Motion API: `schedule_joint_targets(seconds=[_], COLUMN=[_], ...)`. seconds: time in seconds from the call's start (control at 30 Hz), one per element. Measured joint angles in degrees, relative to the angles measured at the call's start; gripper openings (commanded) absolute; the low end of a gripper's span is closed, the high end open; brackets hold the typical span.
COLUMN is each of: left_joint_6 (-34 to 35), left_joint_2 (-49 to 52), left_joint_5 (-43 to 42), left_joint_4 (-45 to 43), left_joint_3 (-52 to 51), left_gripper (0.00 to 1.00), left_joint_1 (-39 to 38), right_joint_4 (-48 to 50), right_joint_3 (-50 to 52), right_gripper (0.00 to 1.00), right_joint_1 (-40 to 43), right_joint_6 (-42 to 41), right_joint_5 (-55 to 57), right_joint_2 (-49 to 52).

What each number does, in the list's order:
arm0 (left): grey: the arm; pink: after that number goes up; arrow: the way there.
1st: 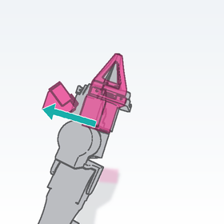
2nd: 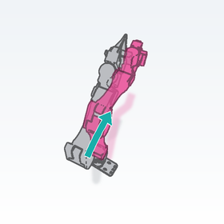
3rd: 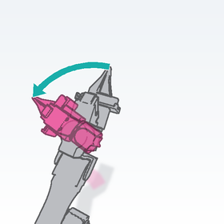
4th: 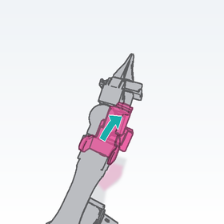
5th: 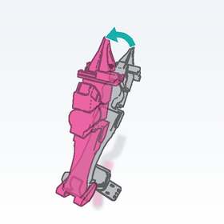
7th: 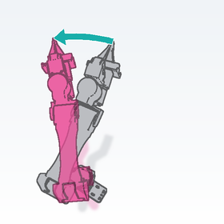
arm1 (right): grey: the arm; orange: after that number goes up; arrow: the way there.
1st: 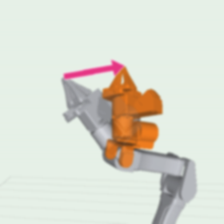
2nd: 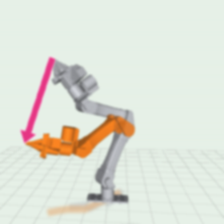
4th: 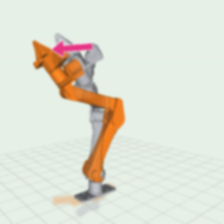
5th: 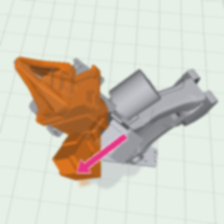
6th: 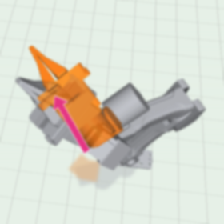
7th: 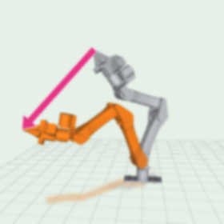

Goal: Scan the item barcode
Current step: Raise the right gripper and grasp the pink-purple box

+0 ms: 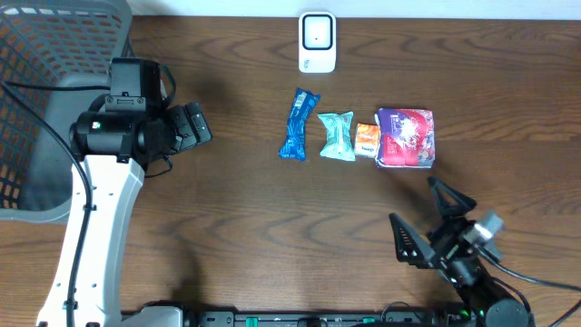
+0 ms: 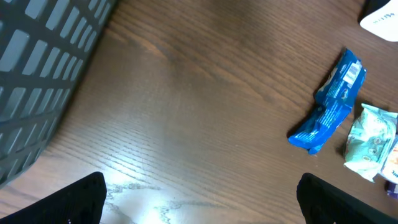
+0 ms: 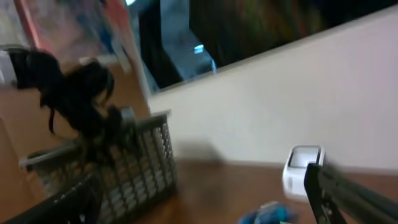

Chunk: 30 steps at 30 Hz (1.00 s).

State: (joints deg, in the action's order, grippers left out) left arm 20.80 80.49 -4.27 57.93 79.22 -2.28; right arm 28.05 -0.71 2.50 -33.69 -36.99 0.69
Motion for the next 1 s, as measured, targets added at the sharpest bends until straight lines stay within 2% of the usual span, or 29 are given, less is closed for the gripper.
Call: schedule_joint_targets(seconds=[0.17, 0.3, 0.5, 0.63, 0.8, 1.0], left_joint_6=[0.0, 0.0, 0.0, 0.0, 0.0, 0.0], left_joint_2=[0.0, 0.0, 0.0, 0.0, 0.0, 0.0], left_joint_5=[0.0, 0.0, 0.0, 0.0, 0.0, 0.0], left_joint_4=[0.0, 0.0, 0.0, 0.1, 0.0, 0.0], left_joint_3=[0.0, 0.0, 0.0, 0.0, 0.0, 0.0], left_gripper=[0.98, 0.98, 0.98, 0.98, 0.98, 0.98], left_joint_1=[0.0, 0.0, 0.0, 0.0, 0.0, 0.0], right_joint_4=[-4.7, -20.1, -47.9, -61.9, -73.2, -79.1], right_joint_3=[-5.7, -18.7, -40.7, -53.3, -68.6, -78.0], right_gripper=[0.99, 0.99, 0.99, 0.99, 0.99, 0.99], right_joint_1=[0.0, 0.0, 0.0, 0.1, 0.6, 0.7], right_joint_6=[5.4, 15.1, 27.6, 32.3, 34.6, 35.6], right_joint_5=[6.7, 11.0, 17.9, 20.7, 22.1, 22.1], right_joint_2=[1.8, 9.4, 32.0, 48.7, 67.3, 77.7])
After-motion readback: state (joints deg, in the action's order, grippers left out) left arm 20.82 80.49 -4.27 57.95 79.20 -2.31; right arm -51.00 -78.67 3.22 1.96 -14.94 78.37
